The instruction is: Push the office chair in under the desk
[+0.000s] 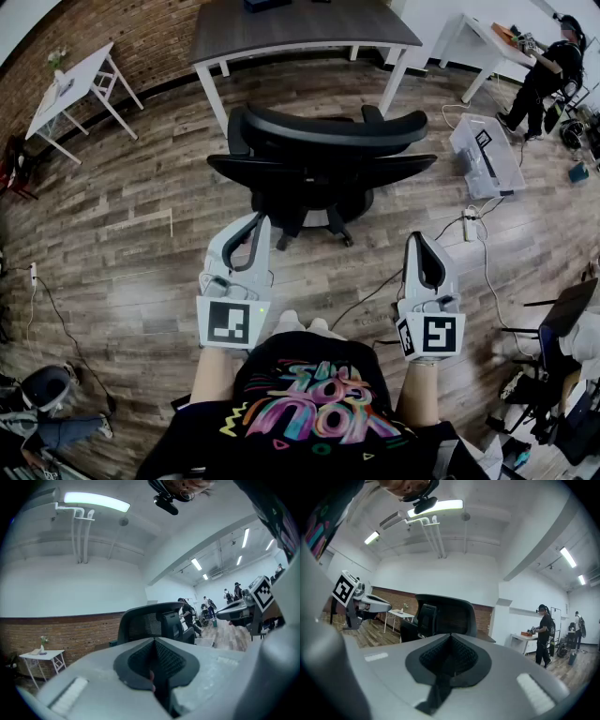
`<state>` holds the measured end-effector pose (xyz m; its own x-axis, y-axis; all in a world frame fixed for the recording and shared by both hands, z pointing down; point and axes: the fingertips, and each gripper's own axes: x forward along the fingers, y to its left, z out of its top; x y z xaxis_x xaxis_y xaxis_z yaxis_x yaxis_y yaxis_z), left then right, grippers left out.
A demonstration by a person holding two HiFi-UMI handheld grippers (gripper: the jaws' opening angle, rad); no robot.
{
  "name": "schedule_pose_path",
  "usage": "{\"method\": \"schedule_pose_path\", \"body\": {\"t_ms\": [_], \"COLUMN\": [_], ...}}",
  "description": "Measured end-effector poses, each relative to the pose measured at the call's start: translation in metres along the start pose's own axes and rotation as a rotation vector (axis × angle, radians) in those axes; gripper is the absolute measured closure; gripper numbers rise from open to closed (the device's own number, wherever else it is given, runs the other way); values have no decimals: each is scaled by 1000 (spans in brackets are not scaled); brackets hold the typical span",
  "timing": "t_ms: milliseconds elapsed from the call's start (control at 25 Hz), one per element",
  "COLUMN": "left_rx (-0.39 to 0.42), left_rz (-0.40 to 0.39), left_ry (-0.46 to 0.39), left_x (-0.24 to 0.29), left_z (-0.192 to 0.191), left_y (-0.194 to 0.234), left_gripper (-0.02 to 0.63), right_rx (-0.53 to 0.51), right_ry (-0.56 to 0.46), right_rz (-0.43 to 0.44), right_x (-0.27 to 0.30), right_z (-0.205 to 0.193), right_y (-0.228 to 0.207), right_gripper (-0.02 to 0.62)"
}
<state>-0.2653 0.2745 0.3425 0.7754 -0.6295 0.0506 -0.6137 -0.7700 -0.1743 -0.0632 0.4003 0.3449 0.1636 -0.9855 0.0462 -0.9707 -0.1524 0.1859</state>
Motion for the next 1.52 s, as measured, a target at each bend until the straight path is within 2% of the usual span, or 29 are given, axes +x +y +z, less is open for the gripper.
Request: {"method": "schedule_pose_path", "body": {"t_ms": [520,640,880,1080,1320,1520], "left_rx": [30,37,103,116,198,309], "left_rz": [25,45,27,27,23,0], "left_ry": [54,61,77,97,135,173], "left_x": [-5,-5,-6,-9,7,31], "left_z": [-8,-7,-9,-18,-25,-35], "left_y": [-11,-12,-24,-25,-11,11], "left_gripper": [604,603,541,492,452,425], "right_rx": [-28,-30,-54,-74,-117,-157], "right_ry": [-33,-56,-63,-46,-13,37], "right_rz": [12,32,111,159,198,207], "right_x": [-7,-7,-5,-1,24,56], "right_z": [1,4,-1,-9,-17,-24], "right_y": [-10,-14,-12,-6,-9,-15], "right_gripper": [595,565,508,471,439,410]}}
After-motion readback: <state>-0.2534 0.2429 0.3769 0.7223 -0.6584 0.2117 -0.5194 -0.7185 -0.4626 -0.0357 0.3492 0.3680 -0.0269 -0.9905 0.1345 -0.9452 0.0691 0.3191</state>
